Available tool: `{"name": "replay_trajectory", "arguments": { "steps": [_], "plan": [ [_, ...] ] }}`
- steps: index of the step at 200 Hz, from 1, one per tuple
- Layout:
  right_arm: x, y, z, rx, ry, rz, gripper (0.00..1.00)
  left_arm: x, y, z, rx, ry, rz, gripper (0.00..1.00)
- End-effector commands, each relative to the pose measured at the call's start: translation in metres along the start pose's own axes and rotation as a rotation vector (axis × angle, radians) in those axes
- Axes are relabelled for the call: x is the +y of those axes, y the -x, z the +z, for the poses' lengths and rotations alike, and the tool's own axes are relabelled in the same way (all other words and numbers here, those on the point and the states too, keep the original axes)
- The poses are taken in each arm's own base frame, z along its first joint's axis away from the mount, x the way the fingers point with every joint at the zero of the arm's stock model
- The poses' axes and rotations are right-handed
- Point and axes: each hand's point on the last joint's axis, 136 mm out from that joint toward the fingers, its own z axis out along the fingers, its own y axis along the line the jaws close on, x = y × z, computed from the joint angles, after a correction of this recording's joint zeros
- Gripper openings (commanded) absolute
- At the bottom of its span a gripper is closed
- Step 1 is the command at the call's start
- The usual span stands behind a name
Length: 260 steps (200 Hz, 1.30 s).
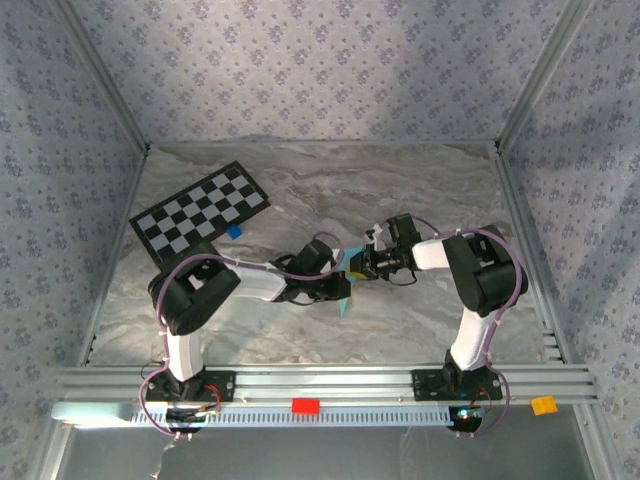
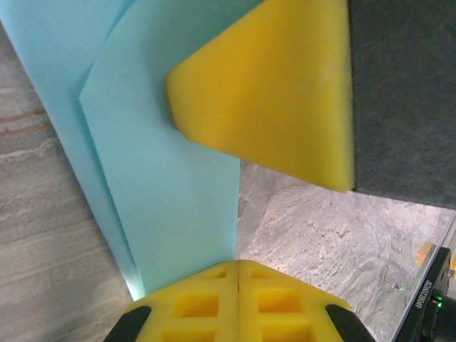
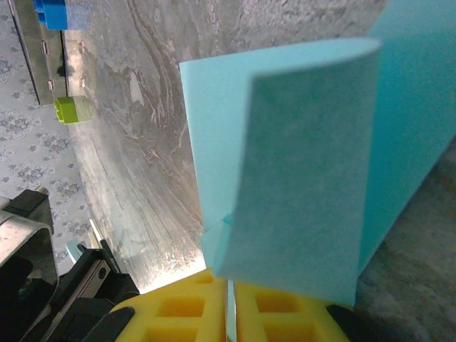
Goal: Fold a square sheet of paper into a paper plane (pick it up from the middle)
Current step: Fold the wing for the fifth time at the center of the table.
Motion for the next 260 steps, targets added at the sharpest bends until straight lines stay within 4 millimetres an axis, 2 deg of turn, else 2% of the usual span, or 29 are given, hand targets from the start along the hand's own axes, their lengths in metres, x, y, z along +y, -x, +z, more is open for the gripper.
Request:
{"name": "replay_trajectory", "arguments": {
  "steps": [1,38,59,74,118,166,185,219,260],
  "plan": [
    [-0.024,-0.009,0.0,-0.006,-0.126,0.066,0.13,0.05,-0.054,0.001,0.149,0.167,-0.037,0.0],
    [0.007,0.005,-0.033,-0.092,-0.138,-0.015,0.15,0.058,-0.07,-0.006,0.192,0.183,0.002,0.0],
    [0.013,0.001,-0.051,-0.121,-0.157,-0.061,0.15,0.062,-0.076,-0.012,0.206,0.192,0.02,0.0],
    [0.017,-0.007,-0.055,-0.116,-0.145,-0.087,0.15,0.061,-0.076,-0.014,0.21,0.183,0.029,0.0],
    [0.017,-0.035,-0.037,-0.046,-0.118,-0.122,0.1,0.061,-0.072,-0.018,0.196,0.187,0.039,0.0],
    [0.023,-0.039,-0.017,-0.003,-0.121,-0.172,0.09,0.061,-0.069,-0.019,0.184,0.196,0.041,0.0],
    [0.018,-0.044,-0.012,0.017,-0.125,-0.169,0.1,0.06,-0.068,-0.021,0.178,0.202,0.042,0.0],
    [0.005,-0.037,-0.006,0.028,-0.138,-0.149,0.1,0.061,-0.067,-0.021,0.178,0.206,0.039,0.0],
    [-0.017,-0.012,-0.012,-0.038,-0.167,-0.064,0.11,0.062,-0.068,-0.02,0.181,0.205,0.035,0.0]
  ]
}}
